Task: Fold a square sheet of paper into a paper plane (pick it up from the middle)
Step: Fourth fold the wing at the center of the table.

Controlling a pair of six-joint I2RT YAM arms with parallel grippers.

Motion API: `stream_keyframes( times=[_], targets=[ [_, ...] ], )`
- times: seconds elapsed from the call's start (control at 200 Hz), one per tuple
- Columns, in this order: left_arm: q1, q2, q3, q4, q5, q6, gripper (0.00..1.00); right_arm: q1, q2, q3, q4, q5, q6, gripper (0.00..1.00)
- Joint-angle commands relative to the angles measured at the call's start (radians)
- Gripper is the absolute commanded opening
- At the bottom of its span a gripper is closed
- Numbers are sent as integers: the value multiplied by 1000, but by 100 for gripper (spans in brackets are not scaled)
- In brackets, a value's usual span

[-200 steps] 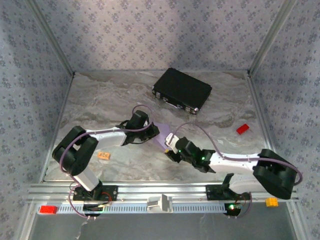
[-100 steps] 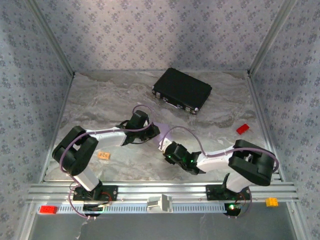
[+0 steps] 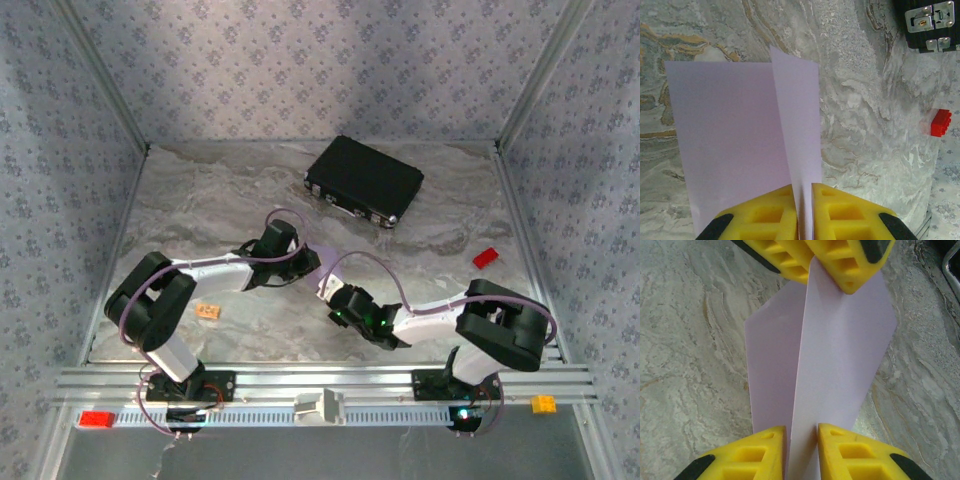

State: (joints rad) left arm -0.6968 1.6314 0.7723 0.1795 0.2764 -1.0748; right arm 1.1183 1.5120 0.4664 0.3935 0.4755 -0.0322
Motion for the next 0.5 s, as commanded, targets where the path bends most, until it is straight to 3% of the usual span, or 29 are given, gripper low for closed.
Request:
stream_keyframes(
  times=[0.0, 0.495],
  targets=[
    [-3, 8, 33, -15, 11, 11, 14, 1, -20, -7, -7, 11, 36, 23],
    [-4, 13, 36, -18, 14, 13, 13, -9, -26, -6, -19, -1, 74, 11]
  ],
)
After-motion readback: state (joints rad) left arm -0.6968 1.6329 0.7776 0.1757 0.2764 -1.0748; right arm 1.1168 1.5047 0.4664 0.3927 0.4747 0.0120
